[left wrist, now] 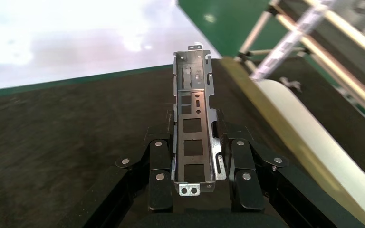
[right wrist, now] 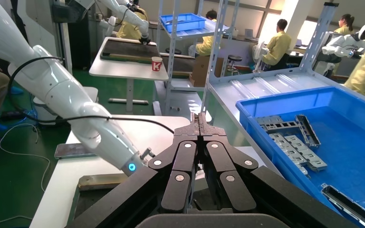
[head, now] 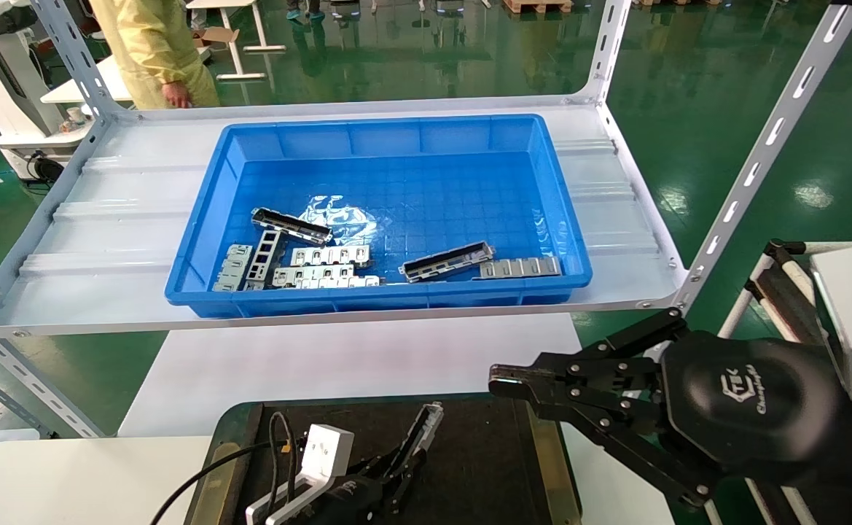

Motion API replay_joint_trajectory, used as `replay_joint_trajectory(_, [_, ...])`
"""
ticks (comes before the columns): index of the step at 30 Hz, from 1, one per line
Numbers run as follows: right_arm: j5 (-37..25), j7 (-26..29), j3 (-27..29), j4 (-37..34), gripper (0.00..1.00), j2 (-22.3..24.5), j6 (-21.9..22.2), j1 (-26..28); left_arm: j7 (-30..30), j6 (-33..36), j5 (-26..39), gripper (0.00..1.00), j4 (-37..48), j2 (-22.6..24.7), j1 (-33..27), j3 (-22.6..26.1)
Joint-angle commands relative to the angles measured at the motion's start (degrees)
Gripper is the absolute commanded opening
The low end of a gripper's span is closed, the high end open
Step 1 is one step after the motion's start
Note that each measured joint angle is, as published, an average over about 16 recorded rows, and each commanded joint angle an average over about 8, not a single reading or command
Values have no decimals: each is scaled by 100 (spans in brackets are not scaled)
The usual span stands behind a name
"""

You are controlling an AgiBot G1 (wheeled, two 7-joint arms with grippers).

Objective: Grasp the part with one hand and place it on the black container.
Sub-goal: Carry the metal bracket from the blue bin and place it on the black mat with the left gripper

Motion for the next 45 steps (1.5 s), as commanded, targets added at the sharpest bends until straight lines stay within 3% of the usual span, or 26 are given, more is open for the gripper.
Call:
replay_joint_trajectory(1, [0, 0, 0, 0, 0, 0, 0, 0, -66, -418, -41, 0, 4, 141, 19, 108])
replay_joint_trajectory(9, [0, 0, 0, 0, 0, 0, 0, 0, -46, -1752, -488, 0, 15, 623, -82, 418])
replay_joint_trajectory(17, [0, 0, -1, 0, 0, 0, 0, 0, -33, -2351, -554, 0, 44, 984, -103, 406])
replay_joint_trajectory(28, [1, 0, -1, 0, 0, 0, 0, 0, -122, -2670, -359, 0, 205, 1203, 43, 293])
replay_joint_trajectory(45, [1, -1, -1, 0, 0, 0, 0, 0, -379, -2447, 114, 0, 771, 1462, 172, 138])
